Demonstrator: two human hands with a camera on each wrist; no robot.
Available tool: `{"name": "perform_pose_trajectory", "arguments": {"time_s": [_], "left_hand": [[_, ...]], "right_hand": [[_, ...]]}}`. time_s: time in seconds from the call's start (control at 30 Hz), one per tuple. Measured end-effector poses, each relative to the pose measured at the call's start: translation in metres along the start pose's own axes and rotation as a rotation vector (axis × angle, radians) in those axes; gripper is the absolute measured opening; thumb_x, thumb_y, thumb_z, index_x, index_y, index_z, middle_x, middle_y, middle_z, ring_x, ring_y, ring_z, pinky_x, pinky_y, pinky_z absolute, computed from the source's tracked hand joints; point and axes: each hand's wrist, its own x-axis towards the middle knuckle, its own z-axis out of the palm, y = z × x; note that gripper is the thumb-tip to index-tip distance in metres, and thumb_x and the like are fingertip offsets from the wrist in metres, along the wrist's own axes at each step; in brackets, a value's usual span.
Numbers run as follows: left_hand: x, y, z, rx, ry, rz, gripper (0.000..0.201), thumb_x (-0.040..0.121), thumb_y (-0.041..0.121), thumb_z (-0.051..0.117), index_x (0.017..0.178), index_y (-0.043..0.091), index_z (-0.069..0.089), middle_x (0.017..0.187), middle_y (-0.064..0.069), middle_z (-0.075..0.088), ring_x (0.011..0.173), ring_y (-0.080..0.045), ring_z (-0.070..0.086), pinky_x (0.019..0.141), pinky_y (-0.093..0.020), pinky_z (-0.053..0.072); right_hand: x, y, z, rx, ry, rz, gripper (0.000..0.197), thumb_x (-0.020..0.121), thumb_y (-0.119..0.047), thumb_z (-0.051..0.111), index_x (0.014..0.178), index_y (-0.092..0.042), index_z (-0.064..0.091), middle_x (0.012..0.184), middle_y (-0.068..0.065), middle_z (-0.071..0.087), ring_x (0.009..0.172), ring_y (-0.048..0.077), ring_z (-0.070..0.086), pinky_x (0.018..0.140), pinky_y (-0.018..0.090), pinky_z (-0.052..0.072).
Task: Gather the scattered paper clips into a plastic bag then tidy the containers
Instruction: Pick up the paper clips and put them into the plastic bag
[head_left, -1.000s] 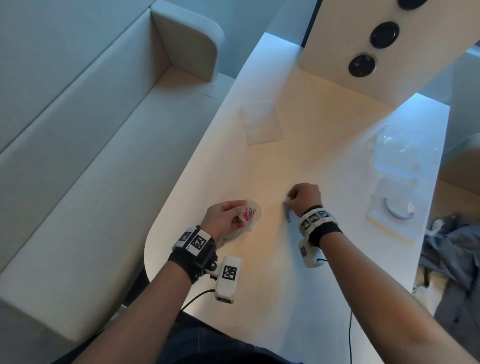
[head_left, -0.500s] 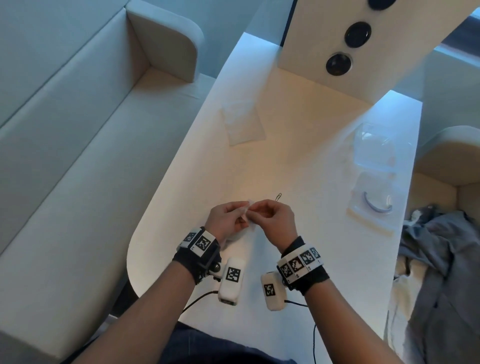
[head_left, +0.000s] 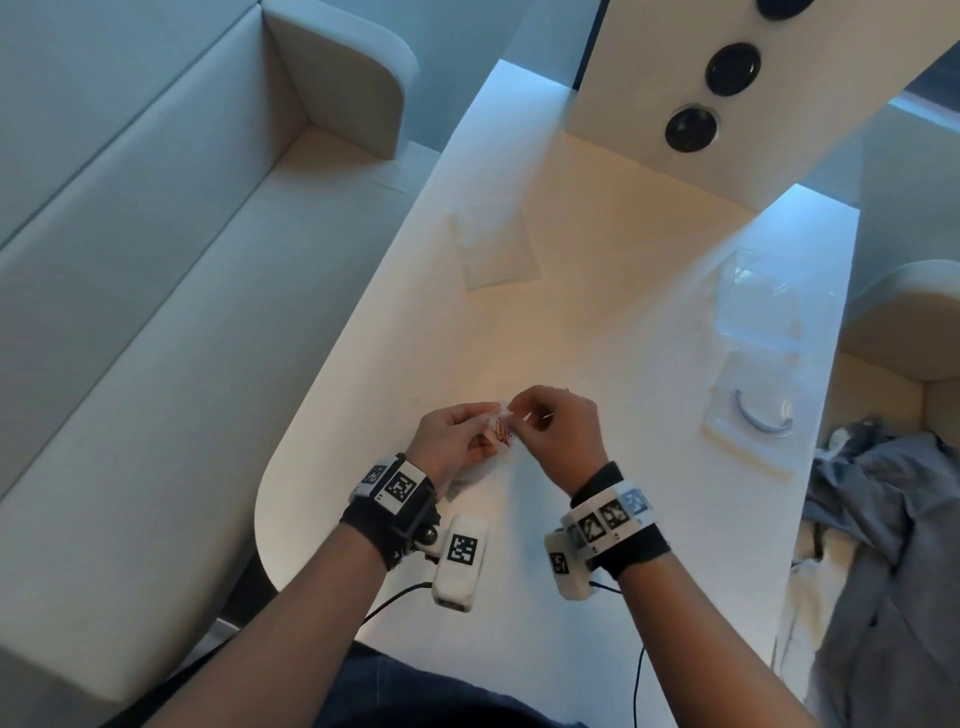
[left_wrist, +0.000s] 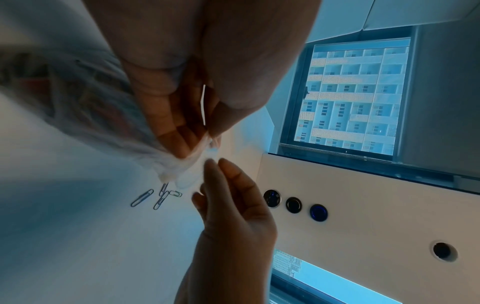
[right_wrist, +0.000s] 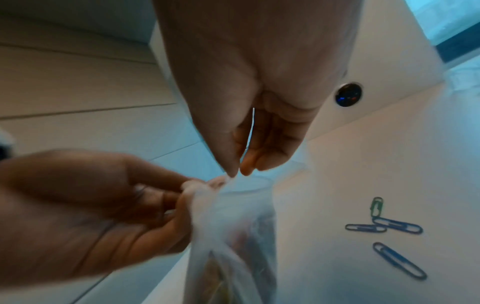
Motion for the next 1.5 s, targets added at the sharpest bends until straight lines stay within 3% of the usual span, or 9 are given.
{"name": "perform_pose_trajectory", "arguments": {"time_s": [0.1, 0.2, 0.3, 0.6, 0.9, 1.07, 1.17, 1.3, 1.5], "left_hand": [[0.000, 0.003, -0.006, -0.011, 0.009, 0.000, 0.014, 0.091, 0.005, 0.060, 0.096, 0.009, 0.072, 0.110, -0.023, 0.069, 0.098, -0.029, 0.066, 0.086, -0.037, 0.055], [-0.001, 0.005, -0.012, -0.024, 0.011, 0.001, 0.013, 0.090, 0.004, 0.061, 0.095, 0.009, 0.072, 0.113, -0.022, 0.068, 0.105, -0.031, 0.065, 0.092, -0.040, 0.055], [0.000, 0.005, -0.015, -0.021, 0.021, 0.003, 0.014, 0.091, 0.004, 0.061, 0.096, 0.009, 0.072, 0.114, -0.021, 0.068, 0.107, -0.031, 0.065, 0.089, -0.038, 0.056], [-0.002, 0.002, -0.017, -0.041, 0.039, -0.014, 0.014, 0.091, 0.005, 0.060, 0.096, 0.011, 0.072, 0.113, -0.020, 0.068, 0.101, -0.029, 0.066, 0.077, -0.030, 0.059], [-0.008, -0.003, -0.023, -0.049, 0.059, -0.018, 0.015, 0.091, 0.006, 0.060, 0.095, 0.012, 0.073, 0.111, -0.021, 0.069, 0.098, -0.030, 0.068, 0.085, -0.037, 0.057], [-0.011, -0.004, -0.025, -0.061, 0.061, -0.032, 0.015, 0.091, 0.006, 0.060, 0.097, 0.013, 0.073, 0.107, -0.018, 0.069, 0.090, -0.026, 0.068, 0.070, -0.029, 0.059], [-0.013, -0.003, -0.026, -0.067, 0.061, -0.029, 0.015, 0.091, 0.006, 0.061, 0.099, 0.011, 0.072, 0.106, -0.018, 0.069, 0.089, -0.026, 0.068, 0.073, -0.030, 0.058], [-0.013, -0.004, -0.027, -0.069, 0.062, -0.024, 0.014, 0.091, 0.006, 0.061, 0.099, 0.010, 0.072, 0.105, -0.018, 0.069, 0.091, -0.027, 0.067, 0.078, -0.031, 0.057], [-0.014, -0.002, -0.025, -0.064, 0.058, -0.013, 0.013, 0.091, 0.005, 0.061, 0.095, 0.010, 0.072, 0.107, -0.021, 0.068, 0.094, -0.028, 0.065, 0.091, -0.039, 0.053]], "right_hand": [[0.022, 0.034, -0.009, -0.087, 0.067, 0.019, 0.021, 0.086, -0.006, 0.061, 0.100, -0.018, 0.072, 0.104, -0.001, 0.071, 0.088, 0.009, 0.065, 0.080, 0.022, 0.054], [0.031, 0.072, -0.007, -0.339, -0.252, 0.105, 0.040, 0.091, -0.010, 0.058, 0.131, -0.015, 0.058, 0.143, 0.009, 0.049, 0.132, 0.024, 0.045, 0.114, 0.036, 0.034], [0.014, 0.092, 0.001, -0.495, -0.371, 0.096, 0.049, 0.093, -0.020, 0.057, 0.140, -0.014, 0.048, 0.155, 0.009, 0.032, 0.142, 0.028, 0.030, 0.118, 0.039, 0.027], [-0.002, 0.087, 0.014, -0.449, -0.208, 0.144, 0.048, 0.083, -0.019, 0.070, 0.128, -0.005, 0.059, 0.124, 0.014, 0.048, 0.112, 0.032, 0.048, 0.103, 0.040, 0.043], [0.008, 0.092, 0.015, -0.264, -0.091, 0.173, 0.017, 0.082, -0.008, 0.072, 0.099, -0.005, 0.076, 0.096, 0.007, 0.066, 0.080, 0.024, 0.065, 0.080, 0.040, 0.057], [0.014, 0.081, 0.012, -0.339, -0.104, 0.169, 0.010, 0.078, -0.005, 0.070, 0.083, -0.009, 0.079, 0.084, 0.009, 0.074, 0.076, 0.024, 0.067, 0.076, 0.034, 0.057], [0.024, 0.070, 0.011, -0.359, -0.131, 0.292, 0.009, 0.074, -0.007, 0.068, 0.073, -0.013, 0.075, 0.072, 0.003, 0.071, 0.069, 0.021, 0.063, 0.069, 0.028, 0.053], [0.037, 0.068, 0.007, -0.261, -0.104, 0.480, 0.007, 0.068, -0.012, 0.076, 0.072, -0.017, 0.073, 0.073, 0.002, 0.071, 0.072, 0.018, 0.064, 0.072, 0.025, 0.054], [0.030, 0.075, 0.004, -0.251, -0.139, 0.474, 0.009, 0.066, -0.013, 0.078, 0.069, -0.020, 0.074, 0.069, -0.004, 0.070, 0.069, 0.014, 0.065, 0.073, 0.026, 0.056]]}}
